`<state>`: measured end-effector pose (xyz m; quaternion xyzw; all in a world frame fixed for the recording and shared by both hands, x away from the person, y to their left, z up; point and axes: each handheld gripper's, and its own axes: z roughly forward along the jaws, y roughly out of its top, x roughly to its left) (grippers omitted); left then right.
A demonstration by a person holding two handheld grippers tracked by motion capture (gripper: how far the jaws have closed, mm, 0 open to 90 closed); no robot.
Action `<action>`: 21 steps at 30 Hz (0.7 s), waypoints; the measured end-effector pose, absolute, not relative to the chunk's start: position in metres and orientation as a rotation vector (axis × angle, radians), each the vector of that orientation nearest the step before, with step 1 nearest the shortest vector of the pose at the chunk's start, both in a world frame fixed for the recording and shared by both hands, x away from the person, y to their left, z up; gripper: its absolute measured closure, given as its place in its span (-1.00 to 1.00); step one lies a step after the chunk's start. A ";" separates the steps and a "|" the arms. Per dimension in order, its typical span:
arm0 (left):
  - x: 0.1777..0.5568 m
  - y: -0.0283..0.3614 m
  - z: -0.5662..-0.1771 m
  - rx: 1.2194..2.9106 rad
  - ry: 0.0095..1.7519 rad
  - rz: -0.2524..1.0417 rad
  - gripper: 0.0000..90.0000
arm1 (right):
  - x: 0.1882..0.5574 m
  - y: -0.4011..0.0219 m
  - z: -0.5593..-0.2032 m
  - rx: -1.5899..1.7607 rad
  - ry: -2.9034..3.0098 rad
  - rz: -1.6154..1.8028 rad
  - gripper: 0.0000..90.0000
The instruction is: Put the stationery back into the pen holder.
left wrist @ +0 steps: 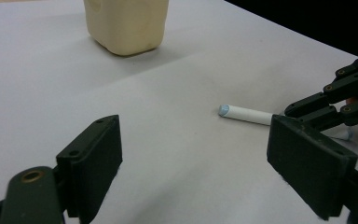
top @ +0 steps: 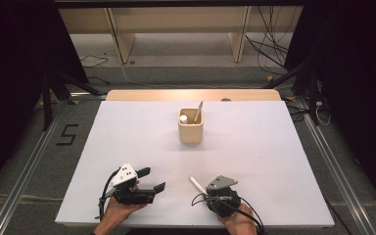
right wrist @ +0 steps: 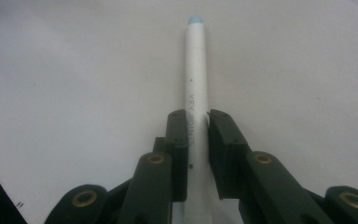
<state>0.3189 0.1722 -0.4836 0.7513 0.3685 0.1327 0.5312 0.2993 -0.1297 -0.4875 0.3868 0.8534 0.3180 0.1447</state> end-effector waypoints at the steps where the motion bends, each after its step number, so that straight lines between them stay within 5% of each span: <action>1: 0.319 0.172 -0.484 1.792 0.880 0.317 -0.61 | 0.300 -0.131 -0.488 1.122 2.457 0.927 0.75; 21: 0.321 0.171 -0.480 1.707 0.913 0.186 -0.61 | 0.304 -0.147 -0.470 1.174 2.364 1.195 0.76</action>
